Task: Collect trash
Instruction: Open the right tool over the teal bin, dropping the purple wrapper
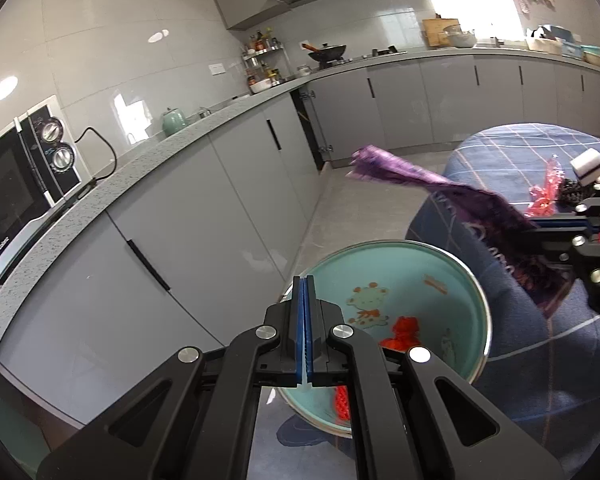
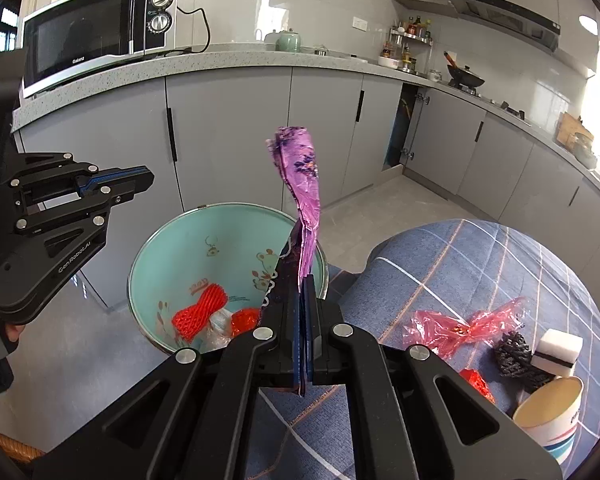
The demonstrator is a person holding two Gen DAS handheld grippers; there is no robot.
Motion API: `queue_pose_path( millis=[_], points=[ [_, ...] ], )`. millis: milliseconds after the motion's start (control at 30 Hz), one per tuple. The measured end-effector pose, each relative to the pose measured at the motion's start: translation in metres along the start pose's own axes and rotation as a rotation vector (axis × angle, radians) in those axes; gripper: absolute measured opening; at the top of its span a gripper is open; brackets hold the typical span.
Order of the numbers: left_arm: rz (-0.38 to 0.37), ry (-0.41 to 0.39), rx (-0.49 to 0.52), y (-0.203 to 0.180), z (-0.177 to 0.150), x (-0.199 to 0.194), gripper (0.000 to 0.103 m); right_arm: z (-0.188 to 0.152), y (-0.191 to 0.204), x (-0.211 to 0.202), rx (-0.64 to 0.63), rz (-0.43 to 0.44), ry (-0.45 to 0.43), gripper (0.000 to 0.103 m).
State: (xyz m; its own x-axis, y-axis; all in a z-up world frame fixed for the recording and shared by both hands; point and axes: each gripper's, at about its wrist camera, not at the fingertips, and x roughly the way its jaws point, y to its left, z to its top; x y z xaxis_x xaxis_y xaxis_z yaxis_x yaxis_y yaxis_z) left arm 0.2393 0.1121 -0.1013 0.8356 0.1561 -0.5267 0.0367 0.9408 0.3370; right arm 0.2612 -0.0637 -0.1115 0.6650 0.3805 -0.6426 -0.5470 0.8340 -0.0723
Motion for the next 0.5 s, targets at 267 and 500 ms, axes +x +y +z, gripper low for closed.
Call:
queue_pose_path(
  millis=[267,500],
  points=[
    [-0.003,-0.013,0.028,-0.012,-0.001,0.001,0.058,-0.007,-0.008,0.007,0.020,0.009,0.015,0.037],
    [0.029,-0.012,-0.007,0.000,0.000,0.001,0.066,-0.011,-0.019,0.000,0.044,-0.011,0.009,0.042]
  ],
)
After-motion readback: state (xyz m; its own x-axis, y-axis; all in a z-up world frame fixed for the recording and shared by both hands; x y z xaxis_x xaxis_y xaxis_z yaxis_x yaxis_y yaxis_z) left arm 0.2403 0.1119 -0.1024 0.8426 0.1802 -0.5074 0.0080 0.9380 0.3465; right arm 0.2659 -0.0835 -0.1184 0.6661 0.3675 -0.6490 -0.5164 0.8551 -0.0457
